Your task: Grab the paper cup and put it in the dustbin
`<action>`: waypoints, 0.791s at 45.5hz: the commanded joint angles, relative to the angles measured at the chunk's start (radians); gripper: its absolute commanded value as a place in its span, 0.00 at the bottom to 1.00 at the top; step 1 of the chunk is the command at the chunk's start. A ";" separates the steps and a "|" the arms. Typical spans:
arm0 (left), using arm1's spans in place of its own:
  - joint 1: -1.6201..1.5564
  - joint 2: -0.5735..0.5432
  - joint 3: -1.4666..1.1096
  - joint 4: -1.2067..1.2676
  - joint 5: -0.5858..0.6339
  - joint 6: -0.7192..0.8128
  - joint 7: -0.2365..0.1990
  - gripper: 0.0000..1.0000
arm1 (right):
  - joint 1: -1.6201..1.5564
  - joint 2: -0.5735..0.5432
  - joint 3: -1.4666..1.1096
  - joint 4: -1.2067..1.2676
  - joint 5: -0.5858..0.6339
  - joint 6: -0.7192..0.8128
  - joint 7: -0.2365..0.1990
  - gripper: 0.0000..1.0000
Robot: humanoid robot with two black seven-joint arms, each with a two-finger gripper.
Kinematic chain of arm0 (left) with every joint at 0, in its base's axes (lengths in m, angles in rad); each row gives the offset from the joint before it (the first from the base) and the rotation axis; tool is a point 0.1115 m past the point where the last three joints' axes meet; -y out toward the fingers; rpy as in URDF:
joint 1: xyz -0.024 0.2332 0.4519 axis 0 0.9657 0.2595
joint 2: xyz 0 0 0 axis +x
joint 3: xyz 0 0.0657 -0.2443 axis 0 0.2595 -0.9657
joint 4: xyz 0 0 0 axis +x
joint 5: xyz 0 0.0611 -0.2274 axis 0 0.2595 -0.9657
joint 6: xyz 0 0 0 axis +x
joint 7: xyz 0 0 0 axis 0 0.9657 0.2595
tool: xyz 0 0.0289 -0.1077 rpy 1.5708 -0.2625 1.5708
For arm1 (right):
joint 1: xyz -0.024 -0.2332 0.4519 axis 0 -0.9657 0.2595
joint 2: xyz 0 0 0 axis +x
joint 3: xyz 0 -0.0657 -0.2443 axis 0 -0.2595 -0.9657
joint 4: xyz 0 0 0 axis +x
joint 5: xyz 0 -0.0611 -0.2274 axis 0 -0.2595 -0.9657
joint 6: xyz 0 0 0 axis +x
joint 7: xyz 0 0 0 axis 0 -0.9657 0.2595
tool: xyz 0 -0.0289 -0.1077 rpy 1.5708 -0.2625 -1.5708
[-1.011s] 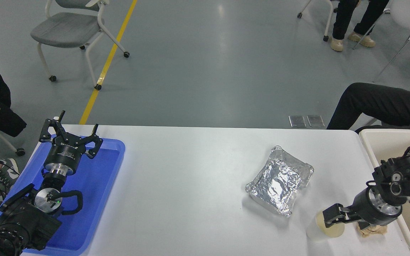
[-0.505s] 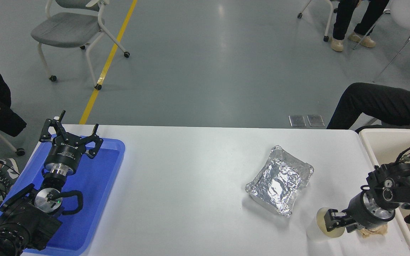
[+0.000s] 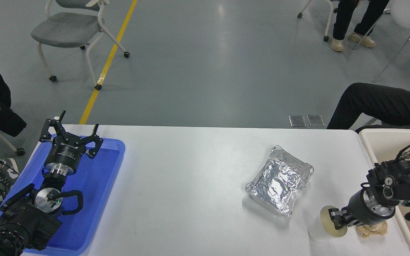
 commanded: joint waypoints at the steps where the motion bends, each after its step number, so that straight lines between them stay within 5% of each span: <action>1: 0.000 0.000 0.000 -0.001 0.000 0.000 0.000 1.00 | 0.017 -0.002 -0.002 0.004 0.007 0.004 0.000 0.00; 23: -0.001 -0.002 0.000 -0.001 0.000 0.000 0.000 1.00 | 0.464 -0.065 -0.257 0.226 0.101 0.099 0.000 0.00; 36: -0.001 -0.002 -0.001 -0.001 0.002 0.000 0.000 1.00 | 0.903 0.021 -0.494 0.378 0.221 0.188 0.000 0.00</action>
